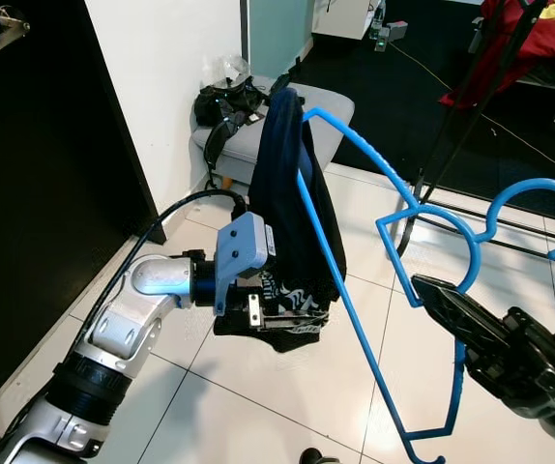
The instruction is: Hang hanger
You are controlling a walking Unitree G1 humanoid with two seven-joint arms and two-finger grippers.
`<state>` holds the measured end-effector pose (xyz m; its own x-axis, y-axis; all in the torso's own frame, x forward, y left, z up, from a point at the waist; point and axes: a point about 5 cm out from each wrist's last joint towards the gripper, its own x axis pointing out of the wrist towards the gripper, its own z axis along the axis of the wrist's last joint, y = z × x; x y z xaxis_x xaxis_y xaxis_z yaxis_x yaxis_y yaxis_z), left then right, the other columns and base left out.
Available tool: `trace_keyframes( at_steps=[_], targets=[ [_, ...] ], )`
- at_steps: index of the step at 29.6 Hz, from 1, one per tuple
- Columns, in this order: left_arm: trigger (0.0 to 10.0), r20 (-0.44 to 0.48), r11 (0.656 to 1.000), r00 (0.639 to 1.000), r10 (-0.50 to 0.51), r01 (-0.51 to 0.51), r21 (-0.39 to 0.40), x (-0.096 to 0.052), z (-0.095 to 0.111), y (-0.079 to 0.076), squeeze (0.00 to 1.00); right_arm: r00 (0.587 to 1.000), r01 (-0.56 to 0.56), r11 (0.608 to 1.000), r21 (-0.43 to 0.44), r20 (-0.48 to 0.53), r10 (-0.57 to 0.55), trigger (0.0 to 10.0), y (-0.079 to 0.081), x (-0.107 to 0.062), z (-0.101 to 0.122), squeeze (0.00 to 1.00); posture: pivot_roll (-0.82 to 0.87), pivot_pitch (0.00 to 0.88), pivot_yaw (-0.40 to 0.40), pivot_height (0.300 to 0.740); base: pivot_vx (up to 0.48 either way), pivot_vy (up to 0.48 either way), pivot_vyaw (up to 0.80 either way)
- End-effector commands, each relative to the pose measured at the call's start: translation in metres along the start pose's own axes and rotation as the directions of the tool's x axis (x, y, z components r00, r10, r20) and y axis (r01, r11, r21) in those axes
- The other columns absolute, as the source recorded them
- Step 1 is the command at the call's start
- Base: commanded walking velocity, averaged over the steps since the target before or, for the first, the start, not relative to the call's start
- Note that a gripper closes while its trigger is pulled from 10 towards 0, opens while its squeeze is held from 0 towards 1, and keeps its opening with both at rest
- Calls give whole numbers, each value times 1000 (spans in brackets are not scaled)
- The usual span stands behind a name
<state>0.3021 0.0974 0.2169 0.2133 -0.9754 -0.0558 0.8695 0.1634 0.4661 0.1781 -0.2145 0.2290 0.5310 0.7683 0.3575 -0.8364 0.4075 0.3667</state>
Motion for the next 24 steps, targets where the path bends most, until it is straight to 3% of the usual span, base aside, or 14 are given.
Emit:
trace_keyframes(
  at_steps=[1,4,6,8,10,11,12,13,16,17,22,23,24],
  targets=[
    [10000,-27,1000,1000,11,-11,20,-6,-2,2,1000,1000,-25,999,-36,7,25,10000,3,-1,5,0,-46,194,29,740,0,0,0],
    [10000,-51,999,999,12,-10,30,-10,-4,4,1000,1000,-13,998,-65,-9,12,10000,1,-2,7,0,-46,192,31,740,0,0,0],
    [10000,-82,999,997,2,1,39,-16,-6,5,1000,999,13,993,-115,-45,-18,10000,-2,-4,10,0,-44,190,33,740,0,0,0],
    [10000,-140,998,990,11,-3,56,-30,-7,12,1000,987,72,967,-245,-124,-105,10000,-11,-9,18,0,-43,188,34,740,0,0,0],
    [10000,-140,998,990,11,-3,56,-30,-7,12,1000,987,72,967,-245,-124,-105,10000,-11,-9,18,0,-43,188,34,740,0,0,0],
    [10000,-177,998,984,4,6,60,-38,-8,13,1000,979,95,947,-306,-142,-144,10000,-15,-11,24,0,-42,185,34,740,0,0,0],
    [10000,-177,998,984,4,6,60,-38,-8,13,1000,979,95,947,-306,-142,-144,10000,-15,-11,24,0,-42,185,34,740,0,0,0],
    [10000,-225,998,974,-18,30,50,-49,-10,14,216,976,106,925,-366,-138,-167,10000,-16,-11,35,0,-43,182,33,740,0,0,0],
    [10000,-240,998,970,-38,48,38,-54,-10,13,216,977,106,917,-384,-132,-168,10000,-16,-11,39,0,-43,182,33,740,0,0,0],
    [10000,-244,998,968,-58,65,18,-59,-10,11,0,979,97,913,-395,-127,-159,10000,-15,-9,42,0,-42,182,32,740,0,0,0],
    [10000,-207,998,976,-60,59,-9,-63,-5,12,0,982,78,910,-407,-126,-140,10000,-13,-9,44,0,-41,184,32,740,0,0,0],
    [10000,-94,995,991,99,-98,17,-60,8,27,0,989,35,915,-402,-119,-90,10000,-8,-5,46,0,-37,188,33,740,0,0,0],
    [10000,-94,995,991,99,-98,17,-60,8,27,0,989,35,915,-402,-119,-90,10000,-8,-5,46,0,-37,188,33,740,0,0,0]
  ],
)
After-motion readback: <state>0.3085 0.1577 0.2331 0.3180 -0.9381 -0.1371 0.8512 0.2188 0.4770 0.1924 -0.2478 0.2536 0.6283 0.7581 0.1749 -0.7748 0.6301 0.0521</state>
